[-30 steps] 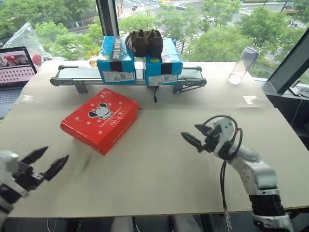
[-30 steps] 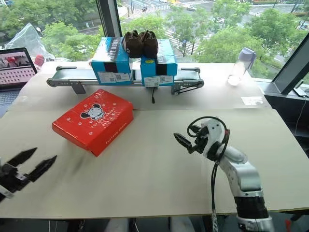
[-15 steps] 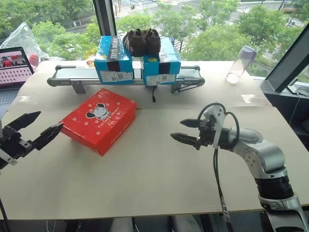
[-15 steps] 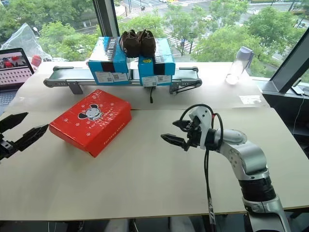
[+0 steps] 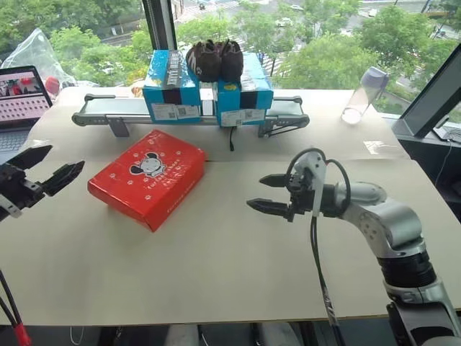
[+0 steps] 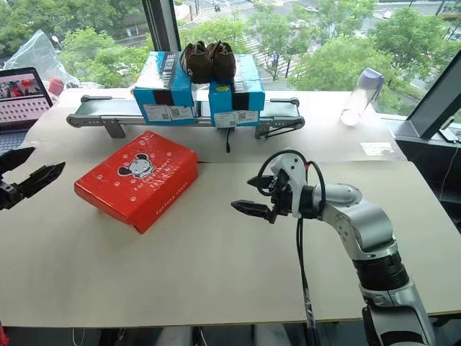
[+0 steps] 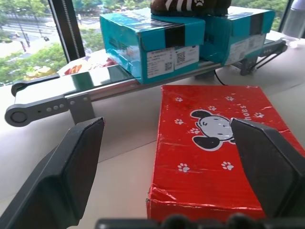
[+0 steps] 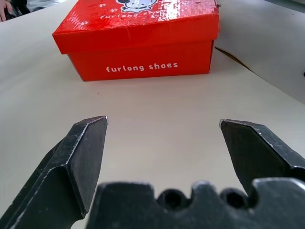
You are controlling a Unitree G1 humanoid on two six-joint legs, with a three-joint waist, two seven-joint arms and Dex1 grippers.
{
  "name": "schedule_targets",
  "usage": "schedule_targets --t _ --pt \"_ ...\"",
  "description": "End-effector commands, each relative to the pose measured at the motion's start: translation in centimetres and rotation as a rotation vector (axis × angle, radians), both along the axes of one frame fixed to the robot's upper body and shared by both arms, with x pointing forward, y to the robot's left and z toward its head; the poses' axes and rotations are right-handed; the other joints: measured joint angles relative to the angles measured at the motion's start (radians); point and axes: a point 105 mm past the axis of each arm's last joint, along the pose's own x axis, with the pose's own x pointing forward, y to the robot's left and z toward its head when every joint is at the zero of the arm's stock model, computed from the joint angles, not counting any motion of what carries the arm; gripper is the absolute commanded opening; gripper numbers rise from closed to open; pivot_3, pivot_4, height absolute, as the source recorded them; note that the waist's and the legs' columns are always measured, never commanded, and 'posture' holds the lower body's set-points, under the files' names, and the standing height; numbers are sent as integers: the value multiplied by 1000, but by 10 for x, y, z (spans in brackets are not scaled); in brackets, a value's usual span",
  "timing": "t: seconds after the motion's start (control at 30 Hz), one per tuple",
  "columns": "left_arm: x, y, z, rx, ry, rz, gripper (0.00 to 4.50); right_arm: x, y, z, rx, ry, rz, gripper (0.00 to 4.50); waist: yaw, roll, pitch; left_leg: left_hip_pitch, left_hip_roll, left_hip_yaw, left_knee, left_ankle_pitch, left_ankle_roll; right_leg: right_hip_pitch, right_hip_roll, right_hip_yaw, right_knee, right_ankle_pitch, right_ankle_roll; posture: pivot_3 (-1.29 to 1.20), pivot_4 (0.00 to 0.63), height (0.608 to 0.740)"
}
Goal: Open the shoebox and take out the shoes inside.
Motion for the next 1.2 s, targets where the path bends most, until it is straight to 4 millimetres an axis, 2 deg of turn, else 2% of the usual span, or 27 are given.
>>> schedule_targets --t 0.03,0.1,0.2,0.4,0.57,0.8,0.9,1.0,1.2 --pt "3 2 12 17 -12 -15 4500 -3 4 23 20 -79 29 4475 -2 0 0 0 0 0 0 0 0 0 0 0 0 0 0 0 150 740" --pt "7 4 12 21 -11 -12 4500 0 5 24 26 -87 18 4475 -2 0 0 0 0 0 0 0 0 0 0 0 0 0 0 0 150 740" --pt "9 3 14 9 -18 -32 4500 2 5 25 34 -91 10 3836 -1 0 0 0 0 0 0 0 0 0 0 0 0 0 0 0 150 740" --pt "6 1 11 43 13 -87 4500 0 5 26 42 -80 20 1692 0 0 0 -1 0 0 0 0 0 0 0 0 0 0 0 0 150 740" --pt "17 18 6 108 19 -41 4500 5 7 21 31 -87 16 39 1 0 0 0 0 0 0 0 0 0 0 0 1 0 0 0 150 740" --pt "30 22 12 155 -20 -20 4500 11 9 19 19 -108 7 39 3 0 0 -1 0 0 2 0 0 -1 0 0 2 0 0 0 150 740" --pt "29 19 8 124 23 -59 3777 13 11 21 29 -119 -2 0 3 0 0 -2 0 0 2 0 0 -2 0 0 6 0 0 0 150 740" --pt "27 17 3 141 45 -89 2715 13 14 22 34 -121 -1 0 -2 0 0 -1 0 0 3 0 0 -2 0 0 8 0 0 0 150 740" --pt "36 40 1 231 18 29 554 18 16 17 26 -121 -19 0 1 0 0 0 0 0 3 0 0 -2 0 0 9 0 0 0 150 740"
